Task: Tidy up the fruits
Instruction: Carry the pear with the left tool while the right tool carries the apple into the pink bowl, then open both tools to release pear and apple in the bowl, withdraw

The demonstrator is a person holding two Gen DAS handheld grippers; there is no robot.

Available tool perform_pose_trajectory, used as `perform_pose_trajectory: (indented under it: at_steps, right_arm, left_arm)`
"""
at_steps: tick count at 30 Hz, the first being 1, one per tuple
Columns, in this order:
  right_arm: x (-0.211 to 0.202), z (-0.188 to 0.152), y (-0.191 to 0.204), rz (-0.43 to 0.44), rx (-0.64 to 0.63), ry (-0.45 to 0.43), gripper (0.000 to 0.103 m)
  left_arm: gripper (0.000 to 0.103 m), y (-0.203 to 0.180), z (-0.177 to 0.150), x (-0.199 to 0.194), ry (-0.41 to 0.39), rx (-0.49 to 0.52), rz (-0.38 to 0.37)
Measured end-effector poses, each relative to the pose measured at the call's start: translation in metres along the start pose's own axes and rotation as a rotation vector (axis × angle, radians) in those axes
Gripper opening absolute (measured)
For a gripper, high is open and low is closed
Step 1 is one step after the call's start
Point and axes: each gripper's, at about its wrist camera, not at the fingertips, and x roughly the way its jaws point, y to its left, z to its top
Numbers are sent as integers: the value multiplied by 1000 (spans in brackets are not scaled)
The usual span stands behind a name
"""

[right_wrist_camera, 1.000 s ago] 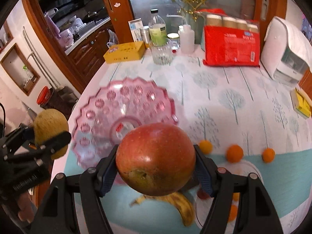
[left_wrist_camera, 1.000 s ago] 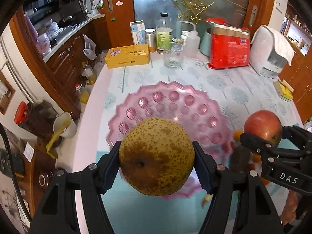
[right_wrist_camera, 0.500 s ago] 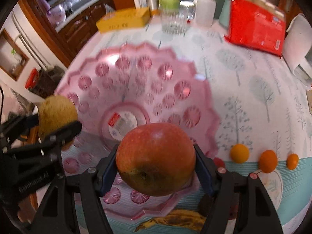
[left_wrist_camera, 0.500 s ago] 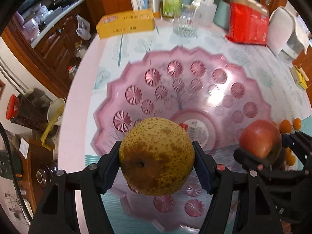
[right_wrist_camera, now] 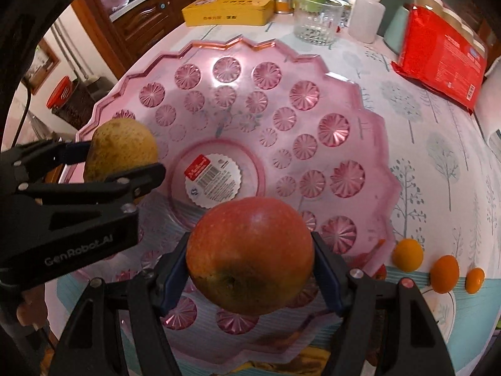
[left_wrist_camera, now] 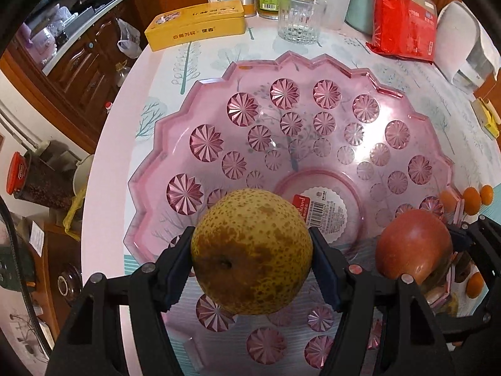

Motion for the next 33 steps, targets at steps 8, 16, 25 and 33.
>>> perform_pose_trajectory:
  at_steps: [8,16,25,33]
  right_arm:
    - [-2,-3,0,36,16,5,74]
    - [-7,-6,-4,58,41,2,75]
    - [-24,-18,-8,98,107,-67,75]
    - [-61,-26,-3,102,100,-212,75]
  left_arm:
    - [94,-3,-4,-11,-17,7,-1]
    - [94,5,-5,-17,-6,-31,-21]
    - [94,6,-15,-52,-125,-37,-59]
    - [94,8,-27,-92,-196,-36,-92]
